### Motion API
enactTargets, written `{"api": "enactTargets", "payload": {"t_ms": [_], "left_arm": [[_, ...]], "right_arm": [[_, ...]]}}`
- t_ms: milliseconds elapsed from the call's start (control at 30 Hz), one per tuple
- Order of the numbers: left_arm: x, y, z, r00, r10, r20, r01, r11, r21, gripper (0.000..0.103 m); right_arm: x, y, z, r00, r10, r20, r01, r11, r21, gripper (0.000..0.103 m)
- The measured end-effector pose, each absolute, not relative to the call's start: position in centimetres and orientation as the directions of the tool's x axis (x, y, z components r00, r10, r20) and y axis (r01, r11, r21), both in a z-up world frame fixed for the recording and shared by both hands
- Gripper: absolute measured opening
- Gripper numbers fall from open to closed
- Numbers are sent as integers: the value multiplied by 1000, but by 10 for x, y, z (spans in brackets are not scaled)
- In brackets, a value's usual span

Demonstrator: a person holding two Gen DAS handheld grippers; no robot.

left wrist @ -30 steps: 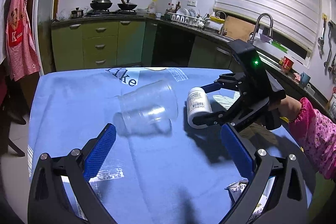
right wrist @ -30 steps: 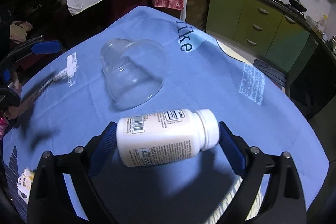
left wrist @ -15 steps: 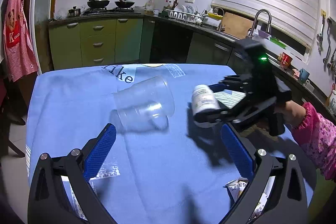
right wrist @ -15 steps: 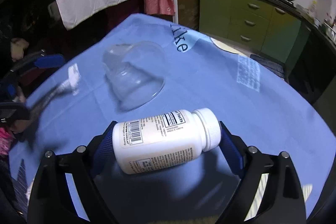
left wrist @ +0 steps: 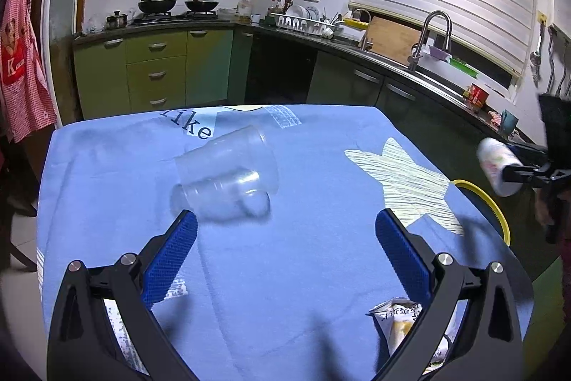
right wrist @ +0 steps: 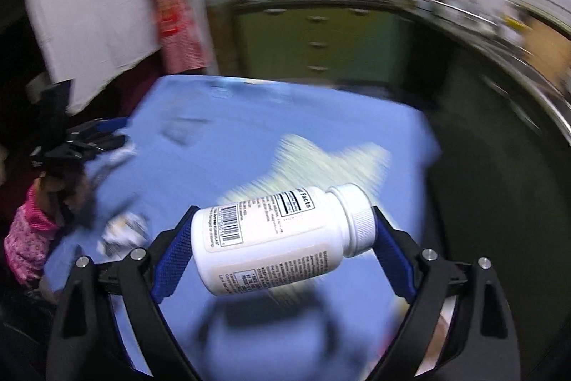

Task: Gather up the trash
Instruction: 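Carry the pill bottle over the bin and release it, then reach the left gripper to the white snack wrapper and grasp it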

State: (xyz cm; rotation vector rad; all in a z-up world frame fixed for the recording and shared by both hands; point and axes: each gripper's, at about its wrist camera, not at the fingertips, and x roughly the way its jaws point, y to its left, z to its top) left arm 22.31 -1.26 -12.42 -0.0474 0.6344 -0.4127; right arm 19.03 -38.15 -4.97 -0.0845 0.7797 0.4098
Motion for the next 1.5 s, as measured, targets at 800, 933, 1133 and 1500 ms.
{"api": "enactTargets", "payload": {"t_ms": [800,933,1133,1500], "left_arm": [[226,-19,-133,708,-392,-588,369,915,-166,98],[224,-24,-135,698,-400,-594,385,909,-159,98],[211,-50,-127,634,-429,-643,468,875,-123,98],[188,-88,-149,358,-395,-846,497,848,-186,91]], "right_arm": [[146,-537,-121,616,-28,-787,130,989,66,92],[127,-510,-104,669,8,-743,99,990,100,92],[101,-470,-99,698,81,-711,34,989,145,92],[84,-436,-113,694,190,-695,-31,971,235,92]]}}
